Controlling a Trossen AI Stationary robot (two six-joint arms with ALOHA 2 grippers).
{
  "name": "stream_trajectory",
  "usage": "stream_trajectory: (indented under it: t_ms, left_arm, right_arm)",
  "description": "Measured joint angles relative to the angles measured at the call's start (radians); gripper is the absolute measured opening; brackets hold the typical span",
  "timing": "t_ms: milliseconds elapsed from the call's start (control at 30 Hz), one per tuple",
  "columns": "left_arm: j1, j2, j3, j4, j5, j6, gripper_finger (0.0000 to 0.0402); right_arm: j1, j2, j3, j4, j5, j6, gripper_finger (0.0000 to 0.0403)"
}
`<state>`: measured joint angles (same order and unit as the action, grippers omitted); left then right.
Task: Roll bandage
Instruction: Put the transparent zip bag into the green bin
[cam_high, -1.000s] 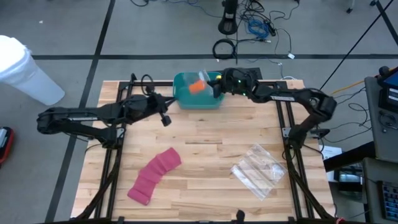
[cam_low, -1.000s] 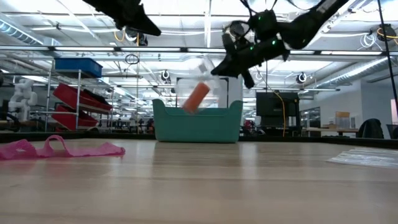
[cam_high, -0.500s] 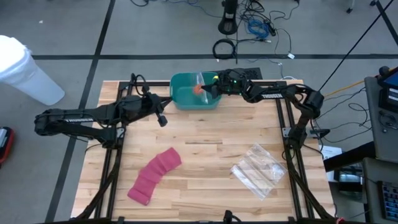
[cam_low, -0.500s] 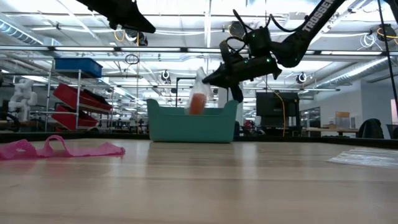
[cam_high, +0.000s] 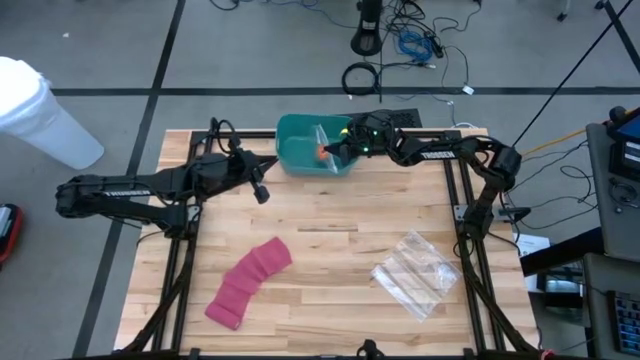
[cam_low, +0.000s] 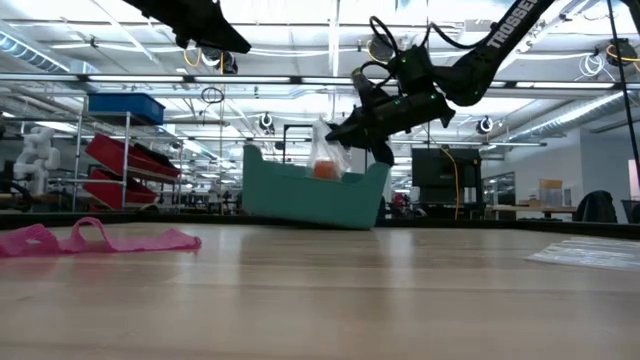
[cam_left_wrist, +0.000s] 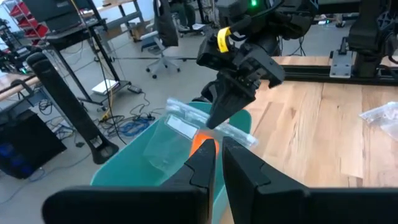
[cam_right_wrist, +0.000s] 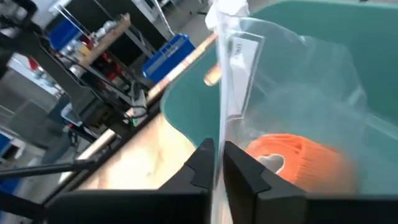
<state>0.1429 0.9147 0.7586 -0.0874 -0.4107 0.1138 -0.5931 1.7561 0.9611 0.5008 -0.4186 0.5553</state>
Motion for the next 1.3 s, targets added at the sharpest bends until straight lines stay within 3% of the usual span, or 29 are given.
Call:
stream_trajectory:
  t_ms: [233,467,667,1033,1167,1300]
  left_arm:
    - [0.0,0.002,0.0,-0.001,0.002,-0.003,0.0035]
    - [0.001,0.017,0.0,0.012,0.002,0.015,0.0035]
    - [0.002,0.056,0.001,0.084,0.002,0.025,0.0035]
    - [0.001,0.09,0.001,0.172,0.029,0.047,0.0035]
    - [0.001,0.117,0.001,0.19,0.125,-0.018,0.0035]
    - [0.004,0.156,0.001,0.254,0.191,0.003,0.0035]
  right_arm:
    - [0.0,-0.013,-0.002,-0.011,0.003,0.012,0.0095]
    - [0.018,-0.126,-0.003,-0.028,0.0,-0.061,0.0106]
    - [0.033,-0.28,-0.002,-0.182,0.127,-0.242,0.0101]
    - [0.085,-0.515,-0.006,-0.534,0.152,-0.405,0.0072]
    - [0.153,-0.56,-0.071,-0.539,0.25,-0.491,0.005]
    - [0.197,-0.607,-0.229,-0.314,0.289,-0.524,0.0022]
